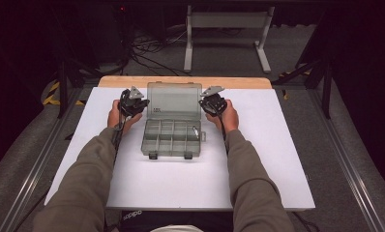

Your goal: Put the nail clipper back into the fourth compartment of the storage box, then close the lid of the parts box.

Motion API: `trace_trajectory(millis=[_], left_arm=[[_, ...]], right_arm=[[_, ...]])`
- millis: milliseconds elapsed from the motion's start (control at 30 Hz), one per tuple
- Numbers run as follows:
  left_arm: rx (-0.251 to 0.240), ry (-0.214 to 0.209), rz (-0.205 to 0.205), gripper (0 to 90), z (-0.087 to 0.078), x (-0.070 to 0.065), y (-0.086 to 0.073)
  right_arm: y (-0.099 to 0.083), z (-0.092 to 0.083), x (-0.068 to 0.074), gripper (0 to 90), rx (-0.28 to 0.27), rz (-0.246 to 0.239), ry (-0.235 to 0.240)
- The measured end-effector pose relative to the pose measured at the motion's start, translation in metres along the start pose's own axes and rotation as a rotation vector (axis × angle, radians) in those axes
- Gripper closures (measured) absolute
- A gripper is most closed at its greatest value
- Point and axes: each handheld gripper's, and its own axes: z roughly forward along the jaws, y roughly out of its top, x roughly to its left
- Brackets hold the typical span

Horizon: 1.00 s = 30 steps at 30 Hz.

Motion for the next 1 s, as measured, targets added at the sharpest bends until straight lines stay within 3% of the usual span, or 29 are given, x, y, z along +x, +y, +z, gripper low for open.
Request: trace_trajectory(millis=[100,233,433,733,1000], left_arm=[[-0.031,-0.001,-0.014,89.4,-0.006,0.004,0.007],[-0.056,0.011,-0.001,89.4,-0.017,0.005,0.016],[-0.06,0.024,0.019,89.0,-0.025,0.004,0.022],[-0.07,0.018,-0.004,89.2,-0.034,0.0,0.025],[-0.053,0.038,0.02,89.6,-0.038,-0.011,0.027]], right_arm=[[0.005,-0.004,0.0,90.0,-0.023,-0.003,-0.018],[0.012,-0.011,0.002,90.0,-0.029,-0.027,-0.03],[0.017,-0.019,0.004,90.0,-0.057,-0.016,-0.038],[0.02,-0.032,0.005,90.0,-0.102,0.047,-0.033],[0.025,-0.043,0.011,90.0,-0.124,0.057,-0.021]])
